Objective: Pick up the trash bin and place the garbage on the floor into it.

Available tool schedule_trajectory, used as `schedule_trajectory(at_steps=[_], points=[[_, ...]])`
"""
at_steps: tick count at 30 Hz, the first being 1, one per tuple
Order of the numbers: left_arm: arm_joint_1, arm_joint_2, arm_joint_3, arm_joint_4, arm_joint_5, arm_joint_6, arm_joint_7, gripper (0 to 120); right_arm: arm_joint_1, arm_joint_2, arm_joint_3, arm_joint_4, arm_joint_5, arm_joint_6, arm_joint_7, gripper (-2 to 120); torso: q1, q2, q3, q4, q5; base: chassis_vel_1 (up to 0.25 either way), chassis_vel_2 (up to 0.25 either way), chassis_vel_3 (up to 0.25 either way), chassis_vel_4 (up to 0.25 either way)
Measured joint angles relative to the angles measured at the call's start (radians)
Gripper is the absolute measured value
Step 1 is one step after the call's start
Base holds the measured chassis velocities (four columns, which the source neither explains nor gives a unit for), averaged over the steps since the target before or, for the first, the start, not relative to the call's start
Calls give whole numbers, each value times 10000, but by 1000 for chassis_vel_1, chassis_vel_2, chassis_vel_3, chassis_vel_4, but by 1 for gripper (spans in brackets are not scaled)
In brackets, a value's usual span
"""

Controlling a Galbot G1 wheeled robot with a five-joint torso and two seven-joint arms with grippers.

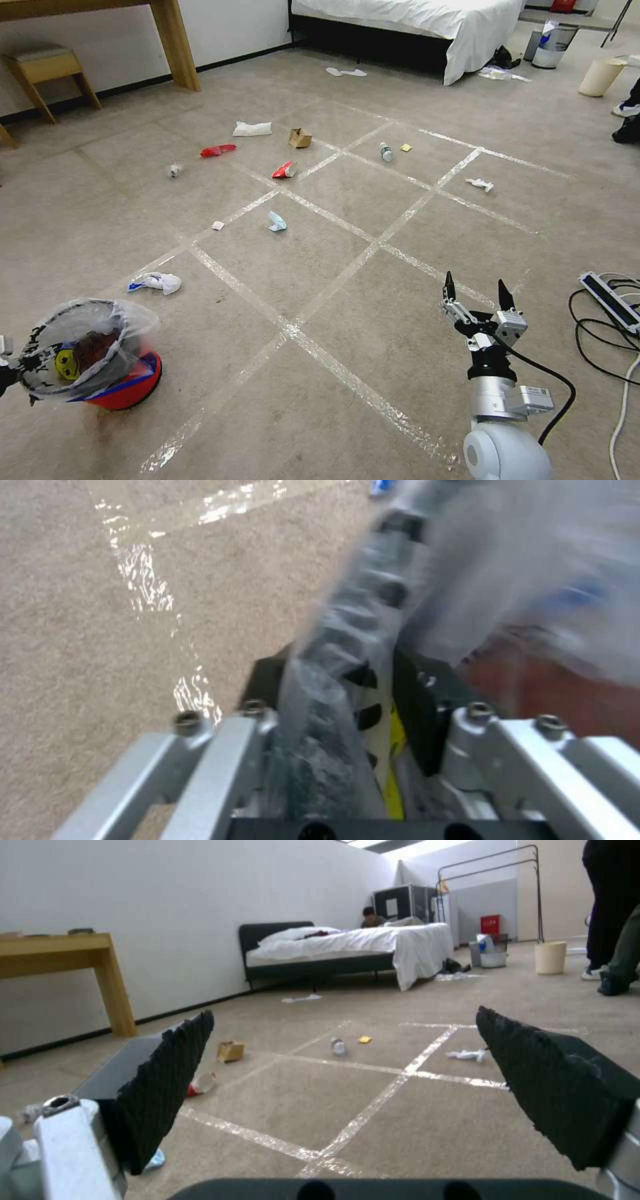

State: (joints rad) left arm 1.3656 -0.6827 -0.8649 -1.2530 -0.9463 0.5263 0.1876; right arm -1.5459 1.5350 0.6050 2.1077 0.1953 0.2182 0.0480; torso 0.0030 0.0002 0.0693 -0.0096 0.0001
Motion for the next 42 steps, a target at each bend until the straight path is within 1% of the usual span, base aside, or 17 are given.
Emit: schedule_trajectory(at_steps=[9, 17, 20, 22, 23, 25, 28, 30, 31, 33, 34, 37, 38, 39, 40, 41, 42], points=[[245, 135, -61, -291, -48, 124, 146, 5, -49, 12, -10, 90, -27, 1, 1, 100, 0, -1, 1, -1, -4, 0, 0, 0, 0], [542, 106, -394, -775, -144, 251, 176, 2, -151, -6, -45, 220, -8, 9, 17, 100, 2, -3, 3, -2, -18, 0, 0, 0, 0], [684, 12, -650, -1066, -186, 370, 169, 1, -175, -62, -48, 274, 35, 10, 25, 100, 3, -4, 3, -2, -20, 0, 0, 0, 0], [838, -251, -1041, -1553, -306, 461, -18, 0, -215, -147, -72, 345, 110, 10, 55, 100, 3, -5, 5, -5, -23, 0, 0, 0, 0], [838, -251, -1041, -1553, -306, 461, -18, 0, -215, -147, -72, 345, 110, 10, 55, 100, 3, -5, 5, -5, -23, 0, 0, 0, 0], [977, -663, -1508, -2157, -508, 486, -344, 0, -287, -243, -92, 411, 178, 10, 82, 100, 4, -4, 4, -2, -7, 0, 0, 0, 0], [1028, -918, -1686, -2527, -610, 489, -498, 0, -341, -280, -81, 458, 210, 12, 95, 100, 3, -4, 2, -1, -1, 0, 0, 0, 0], [1131, -1731, -1920, -3534, -786, 551, -890, 0, -519, -340, 56, 633, 284, 50, 132, 100, 3, -4, 1, -6, -3, 0, 0, 0, 0], [1131, -1731, -1920, -3534, -786, 551, -890, 0, -519, -340, 56, 633, 284, 50, 132, 100, 3, -4, 1, -6, -3, 0, 0, 0, 0], [1262, -2535, -2083, -4471, -821, 669, -1291, 0, -571, -432, 88, 769, 370, 61, 163, 100, 3, -5, 2, -6, -3, 0, 0, 0, 0], [1262, -2535, -2083, -4471, -821, 669, -1291, 0, -571, -432, 88, 769, 370, 61, 163, 100, 3, -5, 2, -6, -3, 0, 0, 0, 0], [1589, -3665, -2328, -6128, -688, 1020, -1982, 0, -601, -691, -7, 830, 529, 105, 253, 100, 3, -4, 0, -3, 4, 0, 0, 0, 0], [1589, -3665, -2328, -6128, -688, 1020, -1982, 0, -601, -691, -7, 830, 529, 105, 253, 100, 3, -4, 0, -3, 4, 0, 0, 0, 0], [1758, -4113, -2394, -6772, -599, 1182, -2288, 0, -615, -819, -31, 831, 625, 168, 277, 100, 3, -4, 0, -3, 2, 0, 0, 0, 0], [1855, -4372, -2412, -7132, -530, 1258, -2436, 0, -619, -885, -46, 837, 682, 196, 282, 100, 3, -4, 0, -3, 3, 0, 0, 0, 0], [1855, -4372, -2412, -7132, -530, 1258, -2436, 0, -619, -885, -46, 837, 682, 196, 282, 100, 3, -4, 0, -3, 3, 0, 0, 0, 0], [1975, -4746, -2417, -7560, -458, 1309, -2600, 0, -633, -990, -90, 849, 772, 241, 285, 100, 3, -4, 0, 0, 4, 0, 0, 0, 0]])
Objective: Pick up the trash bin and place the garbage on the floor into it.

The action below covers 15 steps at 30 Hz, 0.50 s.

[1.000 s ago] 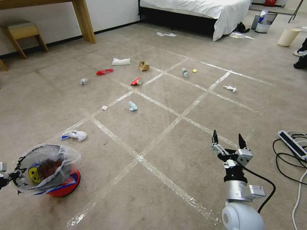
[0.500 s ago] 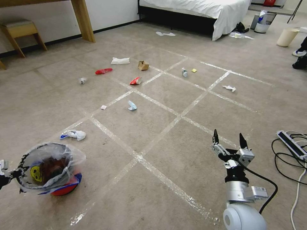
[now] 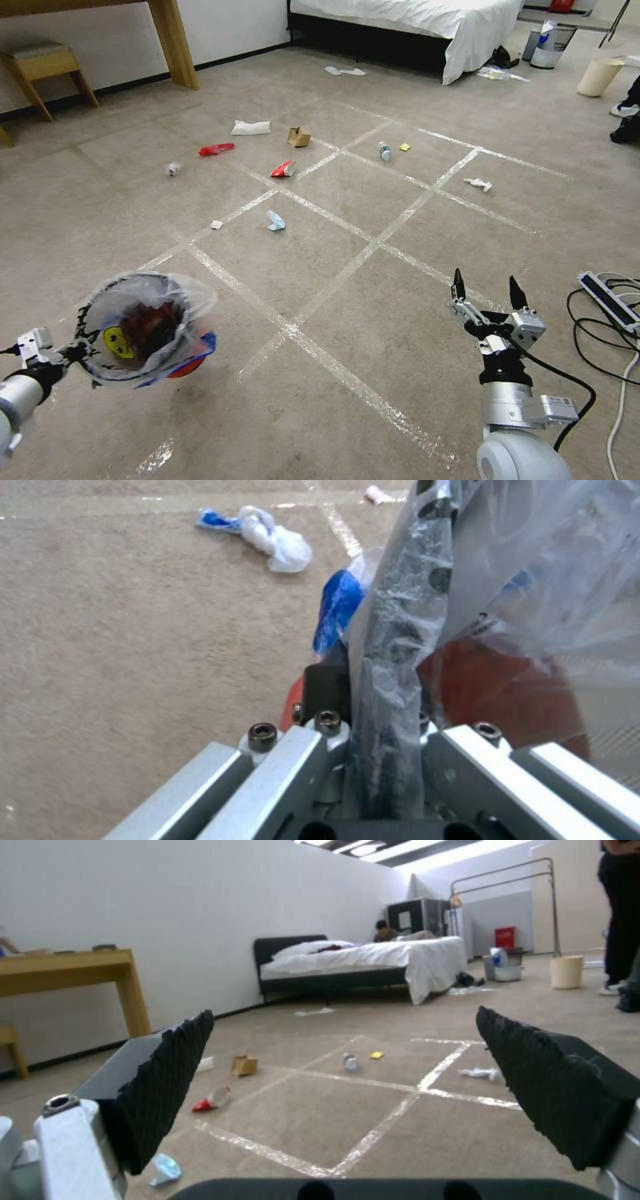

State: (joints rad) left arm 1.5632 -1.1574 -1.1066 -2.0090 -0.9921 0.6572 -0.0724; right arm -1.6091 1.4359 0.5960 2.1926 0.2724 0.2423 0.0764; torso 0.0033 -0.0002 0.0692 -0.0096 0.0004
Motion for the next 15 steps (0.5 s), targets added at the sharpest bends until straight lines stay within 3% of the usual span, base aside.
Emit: schedule_trajectory(at_steps=[1, 4, 9, 11, 15], points=[[0, 0, 0, 0, 0, 0, 0, 0, 0, 0, 0, 0, 0, 0, 0, 100, 0, 0, 0, 0, 0, 0, 0, 0, 0], [437, -879, 234, -1095, 44, 95, -349, 0, -1, -224, -115, 30, 207, 53, 21, 100, -2, 0, 0, -1, -1, 0, 0, 0, 0], [661, -1249, 485, -1592, 44, 104, -591, 0, 12, -298, -202, 30, 254, 59, 51, 100, -2, 1, 0, 0, 0, 0, 0, 0, 0], [853, -1819, 831, -2176, 13, 6, -913, 0, 15, -359, -328, 30, 282, 60, 85, 100, -2, 1, 0, -1, -2, 0, 0, 0, 0], [927, -2154, 1022, -2445, 9, -157, -1154, 0, 21, -369, -386, 11, 283, 64, 97, 100, -2, 2, 0, -1, -1, 0, 0, 0, 0]])
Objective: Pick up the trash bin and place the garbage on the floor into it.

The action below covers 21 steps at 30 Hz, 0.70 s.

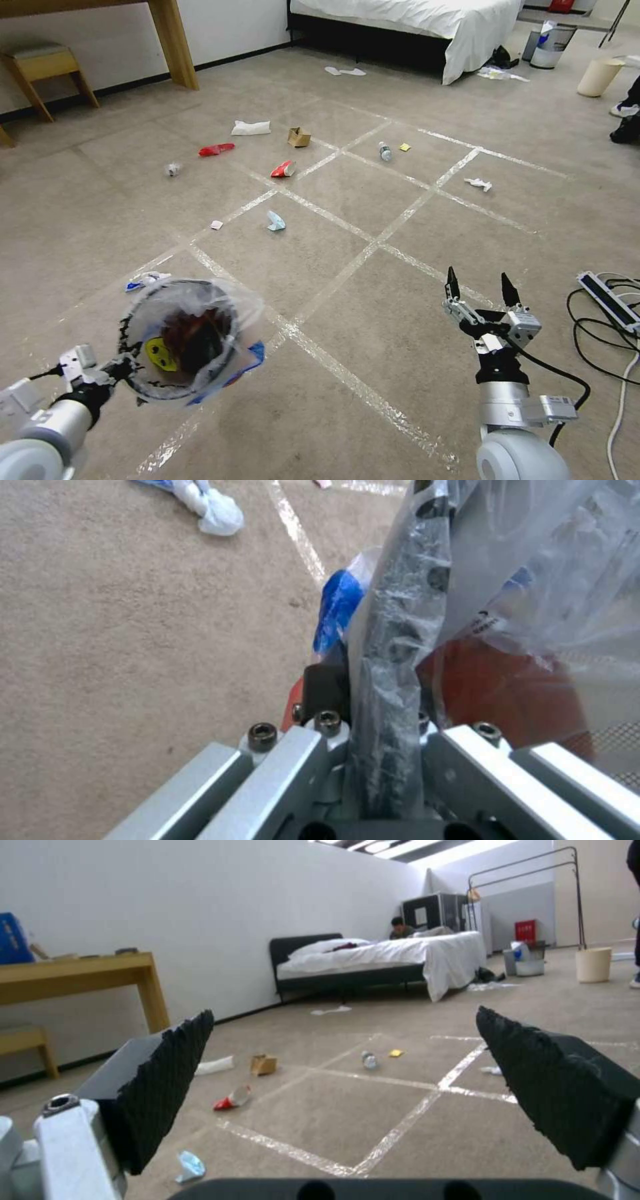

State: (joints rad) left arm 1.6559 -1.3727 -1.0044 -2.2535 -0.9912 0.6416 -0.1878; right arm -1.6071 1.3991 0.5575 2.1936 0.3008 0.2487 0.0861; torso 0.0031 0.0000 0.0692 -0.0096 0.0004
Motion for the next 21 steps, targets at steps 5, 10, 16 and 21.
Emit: schedule_trajectory(at_steps=[5, 10, 16, 21], points=[[41, -228, 222, -116, 442, -69, -657, 0, -14, 44, -161, -70, -75, 72, 9, 100, 0, 0, 0, 0, -3, 0, 0, 0, 0], [37, -238, 373, -103, 714, 113, -1214, 0, -27, 108, -447, -182, -265, 184, 8, 100, 0, 0, 0, 0, -3, 0, 0, 0, 0], [35, -343, 450, -95, 811, 351, -1376, 0, -52, 157, -679, -253, -405, 286, 9, 100, 0, 0, 1, -1, -4, 0, 0, 0, 0], [61, -378, 449, -190, 896, 563, -1471, 0, -52, 113, -693, -262, -407, 418, 3, 100, 0, 0, 1, 0, -4, 0, 0, 0, 0]])
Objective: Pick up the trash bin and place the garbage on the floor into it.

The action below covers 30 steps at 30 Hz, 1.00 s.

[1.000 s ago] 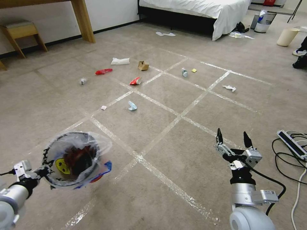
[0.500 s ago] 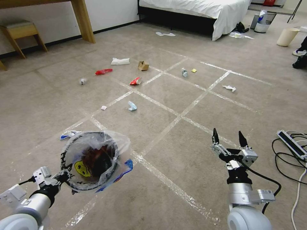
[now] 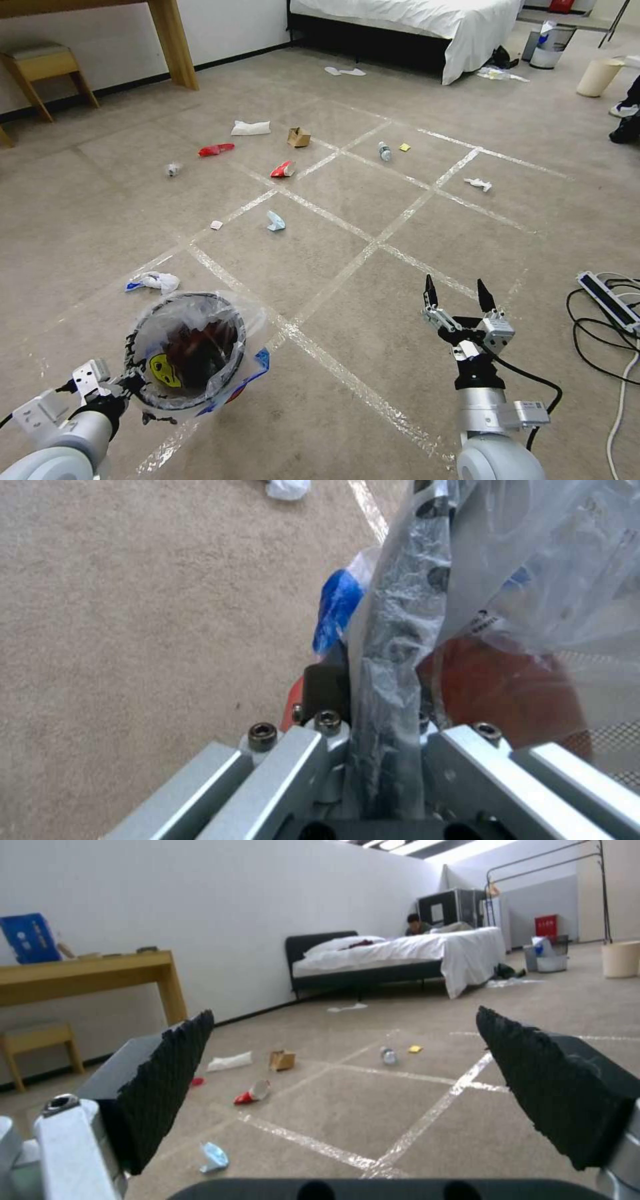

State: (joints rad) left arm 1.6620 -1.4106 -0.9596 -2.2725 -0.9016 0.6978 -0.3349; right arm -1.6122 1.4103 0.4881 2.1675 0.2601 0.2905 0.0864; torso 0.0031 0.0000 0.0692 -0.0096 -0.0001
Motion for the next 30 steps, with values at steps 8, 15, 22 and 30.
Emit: schedule_trajectory(at_steps=[8, 15, 22, 30], points=[[15, -30, -105, -71, 65, 323, -144, 0, 48, -78, 26, -12, 19, 175, -32, 100, 0, 0, 0, 0, 0, 0, 0, 0, 0], [-5, -52, -204, -71, 75, 393, -168, 0, 118, -97, 81, -111, 21, 463, -109, 100, 0, 0, 1, 0, 0, 0, 0, 0, 0], [-34, -62, -425, 5, 69, 395, -144, 0, 169, -156, 491, -276, 127, 959, -474, 100, 0, 0, 1, 0, 1, 0, 0, 0, 0], [-66, -58, -476, -50, -9, 395, -122, 0, 141, -157, 606, -267, 126, 1029, -679, 100, -1, 1, 0, 0, 1, -51, 59, 67, -53]])
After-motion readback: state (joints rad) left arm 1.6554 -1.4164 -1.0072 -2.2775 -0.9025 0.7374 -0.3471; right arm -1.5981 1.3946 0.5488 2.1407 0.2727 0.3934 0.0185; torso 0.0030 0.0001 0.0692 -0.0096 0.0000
